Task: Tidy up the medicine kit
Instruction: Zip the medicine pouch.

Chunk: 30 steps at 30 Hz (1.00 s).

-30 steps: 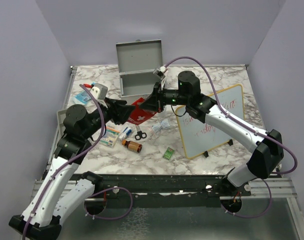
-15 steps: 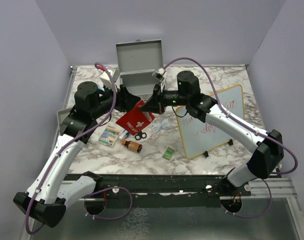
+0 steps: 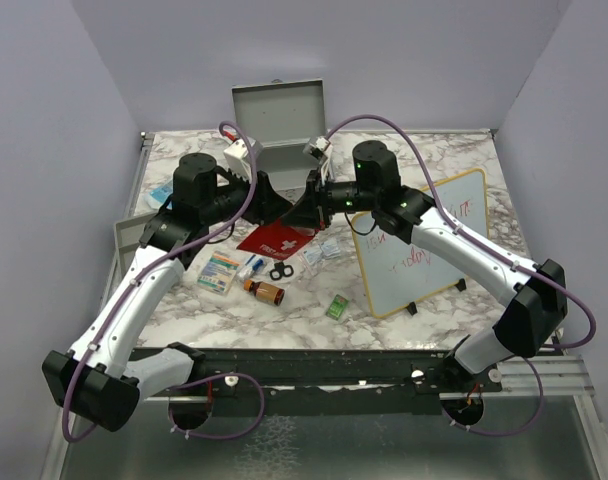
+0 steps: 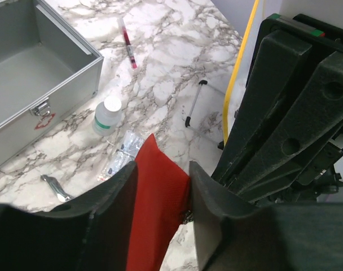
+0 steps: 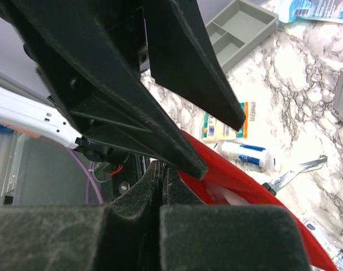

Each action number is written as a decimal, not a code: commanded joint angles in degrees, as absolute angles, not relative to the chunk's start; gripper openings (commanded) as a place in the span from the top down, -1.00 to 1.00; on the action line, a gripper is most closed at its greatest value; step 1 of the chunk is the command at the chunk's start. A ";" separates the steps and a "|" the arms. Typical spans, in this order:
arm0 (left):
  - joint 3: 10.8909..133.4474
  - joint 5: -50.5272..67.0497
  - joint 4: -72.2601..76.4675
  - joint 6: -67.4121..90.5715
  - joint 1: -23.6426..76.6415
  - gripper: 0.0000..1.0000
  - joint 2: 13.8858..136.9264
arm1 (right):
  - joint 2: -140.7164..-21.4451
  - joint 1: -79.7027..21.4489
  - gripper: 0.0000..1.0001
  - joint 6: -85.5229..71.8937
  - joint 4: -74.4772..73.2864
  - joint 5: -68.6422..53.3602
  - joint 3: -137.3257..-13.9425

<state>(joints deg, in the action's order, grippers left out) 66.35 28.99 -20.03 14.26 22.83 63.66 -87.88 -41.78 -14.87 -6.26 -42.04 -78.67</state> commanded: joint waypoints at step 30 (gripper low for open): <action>63.97 19.20 -11.67 24.48 22.85 1.00 53.21 | -87.32 -41.75 0.99 -25.88 4.56 -31.97 -71.29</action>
